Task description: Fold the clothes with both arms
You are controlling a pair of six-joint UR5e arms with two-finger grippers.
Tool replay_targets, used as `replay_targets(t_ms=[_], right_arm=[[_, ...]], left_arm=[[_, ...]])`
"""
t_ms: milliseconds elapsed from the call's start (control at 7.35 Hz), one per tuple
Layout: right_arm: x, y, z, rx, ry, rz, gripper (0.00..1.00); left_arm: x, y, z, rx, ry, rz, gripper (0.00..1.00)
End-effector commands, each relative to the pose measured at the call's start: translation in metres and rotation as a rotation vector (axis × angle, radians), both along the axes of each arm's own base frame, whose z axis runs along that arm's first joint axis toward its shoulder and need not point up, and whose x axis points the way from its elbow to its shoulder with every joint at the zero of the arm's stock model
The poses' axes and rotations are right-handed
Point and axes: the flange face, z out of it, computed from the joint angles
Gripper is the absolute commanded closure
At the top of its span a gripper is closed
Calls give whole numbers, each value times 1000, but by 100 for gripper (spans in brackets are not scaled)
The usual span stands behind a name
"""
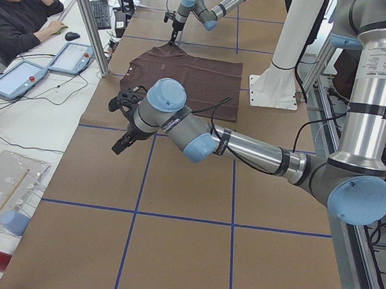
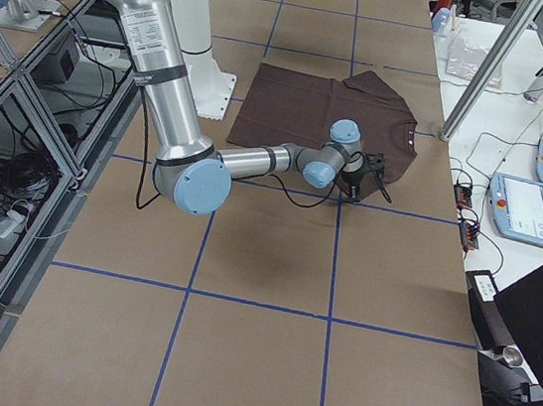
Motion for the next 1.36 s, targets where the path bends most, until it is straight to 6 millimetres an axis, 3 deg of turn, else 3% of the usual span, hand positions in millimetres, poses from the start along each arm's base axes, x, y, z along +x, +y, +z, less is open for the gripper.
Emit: replay_targets(t_ms=[0, 272, 408, 545, 817, 1089, 1225], right_arm=[[-2, 0, -8, 2, -14, 4, 100], [-12, -13, -47, -2, -24, 14, 100], [-22, -24, -92, -51, -3, 46, 100], [-45, -28, -134, -77, 20, 88, 100], [-102, -11, -186, -109, 11, 171, 100], [-134, -8, -191, -107, 27, 208, 100], [-138, -9, -188, -103, 37, 206, 100]], left_arm=[[0, 0, 0, 0, 0, 0, 0], [0, 0, 1, -1, 0, 0, 0], [0, 0, 0, 0, 0, 0, 0], [0, -1, 0, -1, 1, -1, 0], [0, -2, -2, 0, 1, -2, 0], [0, -2, -3, 3, 1, -2, 0], [0, -2, -3, 2, 2, -2, 0]])
